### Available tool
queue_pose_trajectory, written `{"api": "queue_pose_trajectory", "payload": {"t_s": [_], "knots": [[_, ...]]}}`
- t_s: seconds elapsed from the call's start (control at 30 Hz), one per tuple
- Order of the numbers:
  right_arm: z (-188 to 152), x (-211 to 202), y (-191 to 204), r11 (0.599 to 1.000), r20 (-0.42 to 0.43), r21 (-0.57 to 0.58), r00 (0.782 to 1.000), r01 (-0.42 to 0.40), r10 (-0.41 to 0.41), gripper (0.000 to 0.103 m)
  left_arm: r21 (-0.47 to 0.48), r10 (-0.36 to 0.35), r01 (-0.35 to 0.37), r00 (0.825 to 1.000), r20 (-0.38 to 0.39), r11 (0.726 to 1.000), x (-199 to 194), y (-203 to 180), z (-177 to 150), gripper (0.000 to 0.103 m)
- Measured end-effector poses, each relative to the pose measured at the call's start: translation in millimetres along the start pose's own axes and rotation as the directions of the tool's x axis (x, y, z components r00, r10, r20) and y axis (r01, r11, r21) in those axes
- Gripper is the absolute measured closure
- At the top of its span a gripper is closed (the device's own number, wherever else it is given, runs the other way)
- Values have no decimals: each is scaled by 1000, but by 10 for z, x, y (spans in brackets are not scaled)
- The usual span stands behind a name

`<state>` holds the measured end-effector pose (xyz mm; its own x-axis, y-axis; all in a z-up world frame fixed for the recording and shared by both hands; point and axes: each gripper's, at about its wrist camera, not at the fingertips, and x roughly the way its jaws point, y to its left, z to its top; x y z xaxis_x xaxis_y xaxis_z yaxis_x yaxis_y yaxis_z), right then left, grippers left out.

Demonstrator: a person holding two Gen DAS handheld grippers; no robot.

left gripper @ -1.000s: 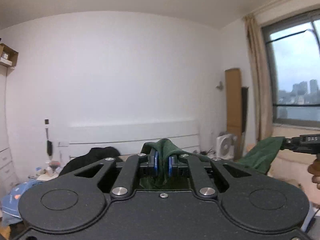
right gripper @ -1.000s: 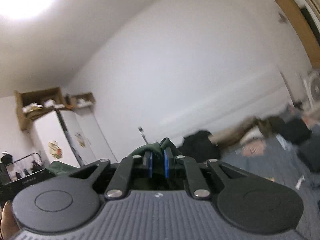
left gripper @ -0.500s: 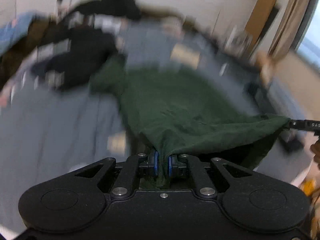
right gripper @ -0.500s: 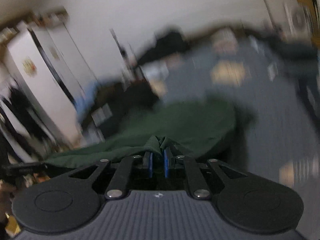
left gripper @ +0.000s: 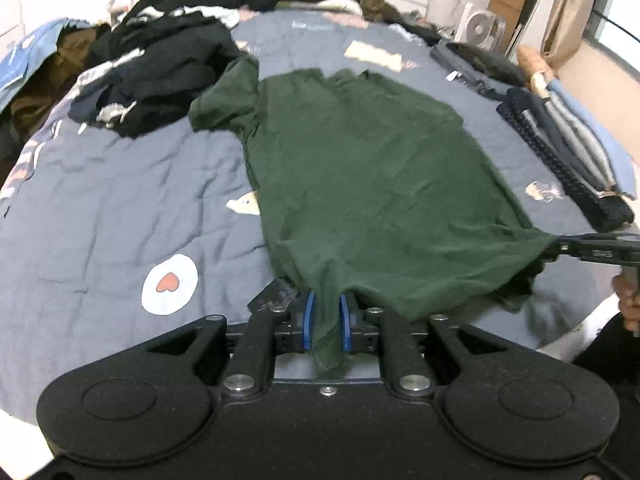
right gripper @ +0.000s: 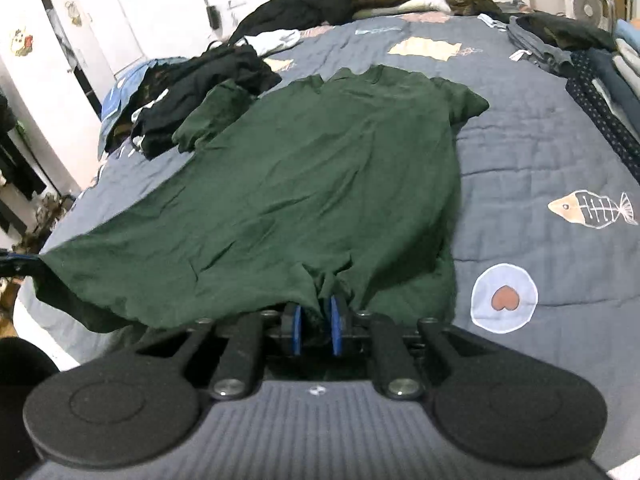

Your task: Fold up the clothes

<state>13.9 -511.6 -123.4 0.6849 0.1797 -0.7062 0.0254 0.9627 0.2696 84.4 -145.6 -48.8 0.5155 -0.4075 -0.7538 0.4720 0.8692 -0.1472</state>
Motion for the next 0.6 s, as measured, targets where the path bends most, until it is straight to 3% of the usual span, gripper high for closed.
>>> {"api": "queue_pose_trajectory", "payload": {"t_s": [0.17,0.27,0.3,0.37,0.4,0.6], "knots": [[22,61,141,997,55,-74,998,32,-28,89,-5,-12,12,1000,24,1000,9,-210,-65,88],[21,113,235,993,88,-106,995,56,-47,88,-13,-54,55,997,47,998,26,-381,-112,88],[24,130,252,992,94,-110,994,62,-52,88,-8,-71,71,996,57,997,37,-451,-126,86],[27,162,276,991,103,-116,993,70,-58,88,8,-107,106,990,87,994,90,-620,-155,70],[17,166,266,991,110,-115,992,67,-55,88,19,-122,120,987,106,993,128,-704,-179,57],[-98,157,157,995,177,-95,984,41,-24,87,138,-190,166,966,177,976,420,-1217,-455,53]]}}
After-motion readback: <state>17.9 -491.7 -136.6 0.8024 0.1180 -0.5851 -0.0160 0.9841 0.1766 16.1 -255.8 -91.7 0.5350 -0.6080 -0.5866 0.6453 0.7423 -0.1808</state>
